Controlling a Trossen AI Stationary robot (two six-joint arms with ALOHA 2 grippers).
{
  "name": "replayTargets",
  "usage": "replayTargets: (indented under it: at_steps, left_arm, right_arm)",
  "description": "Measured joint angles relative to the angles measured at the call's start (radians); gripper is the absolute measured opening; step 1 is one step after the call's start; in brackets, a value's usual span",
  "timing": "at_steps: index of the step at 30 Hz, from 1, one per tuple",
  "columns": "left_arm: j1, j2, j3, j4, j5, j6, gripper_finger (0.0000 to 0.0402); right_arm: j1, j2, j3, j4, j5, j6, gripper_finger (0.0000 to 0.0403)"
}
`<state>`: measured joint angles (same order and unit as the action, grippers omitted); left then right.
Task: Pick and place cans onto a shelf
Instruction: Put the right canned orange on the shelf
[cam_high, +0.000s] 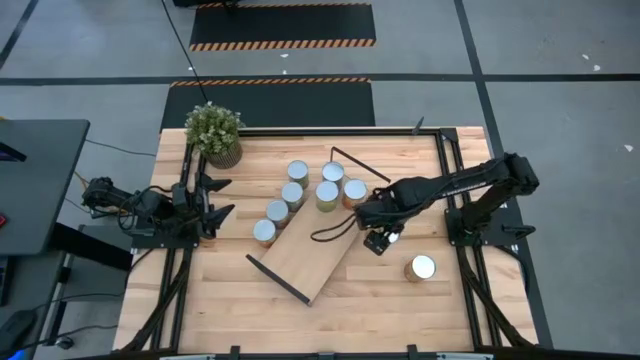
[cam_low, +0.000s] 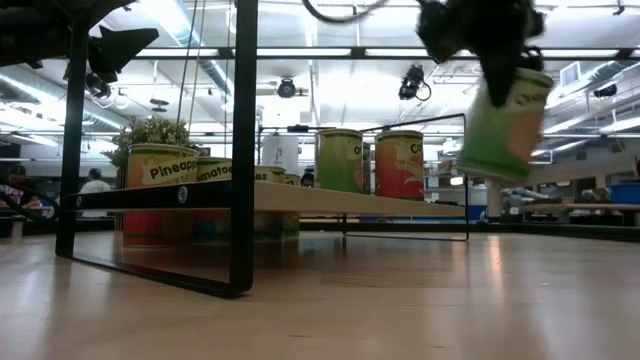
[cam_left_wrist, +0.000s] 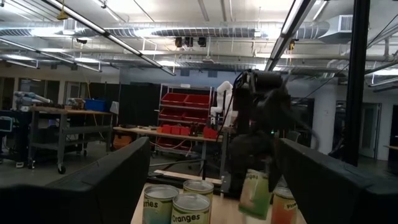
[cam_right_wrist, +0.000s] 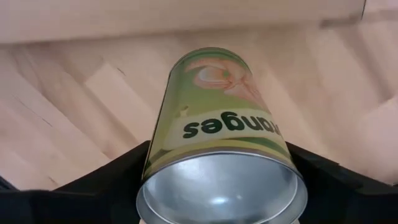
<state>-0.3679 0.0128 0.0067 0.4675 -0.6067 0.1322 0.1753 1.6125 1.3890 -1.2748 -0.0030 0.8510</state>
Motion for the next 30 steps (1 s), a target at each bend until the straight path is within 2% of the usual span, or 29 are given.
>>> replayTargets:
  at_steps: [8, 14, 20, 30]
  left_arm:
    - [0.0, 0.0, 0.0, 0.0, 0.0, 0.0, 0.0355]
    - [0.0, 0.0, 0.0, 0.0, 0.0, 0.0, 0.0355]
    - [0.0, 0.0, 0.0, -0.001, 0.0, 0.0, 0.0355]
    - [0.0, 0.0, 0.0, -0.001, 0.0, 0.002, 0.0355]
  right_arm:
    - [-0.006, 0.288, 0.371, -0.152, 0.101, -0.234, 0.0321]
    - [-0.055, 0.439, 0.566, -0.214, 0.104, -0.357, 0.0321]
    - [-0.101, 0.512, 0.62, -0.226, 0.069, -0.433, 0.0326]
    - [-0.131, 0.53, 0.62, -0.217, 0.063, -0.454, 0.0362]
